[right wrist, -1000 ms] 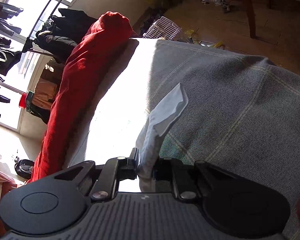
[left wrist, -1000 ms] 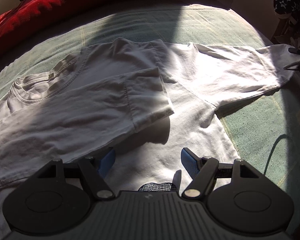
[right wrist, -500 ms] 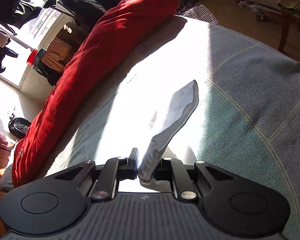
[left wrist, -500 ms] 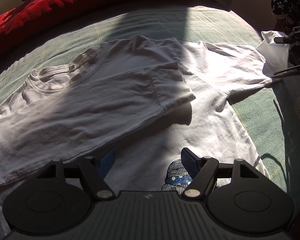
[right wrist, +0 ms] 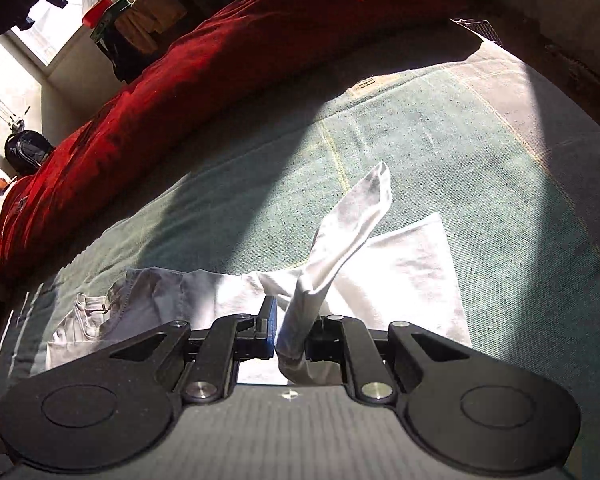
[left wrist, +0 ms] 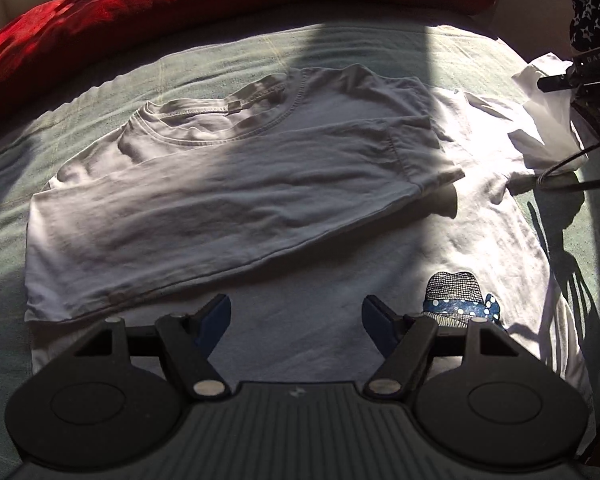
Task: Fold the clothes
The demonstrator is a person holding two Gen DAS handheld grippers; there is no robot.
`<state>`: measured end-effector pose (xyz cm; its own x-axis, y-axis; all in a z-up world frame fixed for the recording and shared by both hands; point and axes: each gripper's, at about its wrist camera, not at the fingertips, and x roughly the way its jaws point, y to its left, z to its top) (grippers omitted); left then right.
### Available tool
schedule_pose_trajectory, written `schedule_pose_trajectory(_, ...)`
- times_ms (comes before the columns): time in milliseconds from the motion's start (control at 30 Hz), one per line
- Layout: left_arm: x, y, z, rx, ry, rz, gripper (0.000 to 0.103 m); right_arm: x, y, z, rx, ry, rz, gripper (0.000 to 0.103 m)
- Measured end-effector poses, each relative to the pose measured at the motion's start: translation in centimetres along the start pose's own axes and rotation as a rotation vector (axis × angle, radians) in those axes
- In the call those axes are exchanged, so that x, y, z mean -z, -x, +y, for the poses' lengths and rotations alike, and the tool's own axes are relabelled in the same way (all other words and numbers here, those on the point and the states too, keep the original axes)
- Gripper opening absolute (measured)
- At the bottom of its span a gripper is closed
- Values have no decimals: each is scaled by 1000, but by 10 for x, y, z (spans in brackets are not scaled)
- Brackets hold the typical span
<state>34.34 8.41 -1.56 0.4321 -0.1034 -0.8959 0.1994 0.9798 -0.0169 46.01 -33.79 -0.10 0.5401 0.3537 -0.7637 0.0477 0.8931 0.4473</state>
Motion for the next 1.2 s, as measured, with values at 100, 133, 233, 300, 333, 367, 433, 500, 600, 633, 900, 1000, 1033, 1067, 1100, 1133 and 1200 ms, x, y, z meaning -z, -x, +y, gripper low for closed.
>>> schedule_pose_trajectory(100,7,3,14,-5,27,4,72,2,-10,24,-19,31,21,15)
schedule_pose_trajectory(133,9,4,18,-7,33,5,72,3,-13,32,-28,38,28,15)
schedule_pose_trajectory(233,14,7,29,-14,56,5,72,6,-22,54,-60,48,48,15)
schedule_pose_trajectory(300,17,8,36,-16,72,3,72,8,-27,68,-75,52,58,15)
schedule_pose_trajectory(333,18,9,40,-18,80,2,72,10,-30,75,-81,56,63,15)
schedule_pose_trajectory(367,20,10,43,-19,88,2,72,11,-33,81,-82,62,67,15)
schedule_pose_trajectory(433,23,11,48,-20,91,6,72,15,-39,95,-81,80,77,15)
schedule_pose_trajectory(500,26,12,53,-22,92,12,72,19,-45,109,-64,114,84,15)
schedule_pose_trajectory(600,32,14,62,-31,102,19,72,24,-52,128,-68,154,91,15)
schedule_pose_trajectory(633,34,14,65,-36,110,21,72,25,-53,134,-69,169,92,15)
schedule_pose_trajectory(900,45,16,84,-47,146,26,72,37,-59,180,-69,255,95,15)
schedule_pose_trajectory(1000,51,16,90,-48,167,36,72,42,-62,197,-45,295,80,15)
schedule_pose_trajectory(1033,52,16,91,-51,169,40,72,44,-62,203,-39,308,75,15)
schedule_pose_trajectory(1067,54,16,92,-54,171,44,72,47,-63,208,-37,323,72,15)
schedule_pose_trajectory(1100,56,16,94,-54,173,46,72,49,-64,214,-35,338,68,15)
schedule_pose_trajectory(1133,57,17,95,-53,174,47,72,51,-65,220,-34,353,65,15)
schedule_pose_trajectory(1200,59,18,99,-56,179,50,72,56,-67,231,-30,384,59,15)
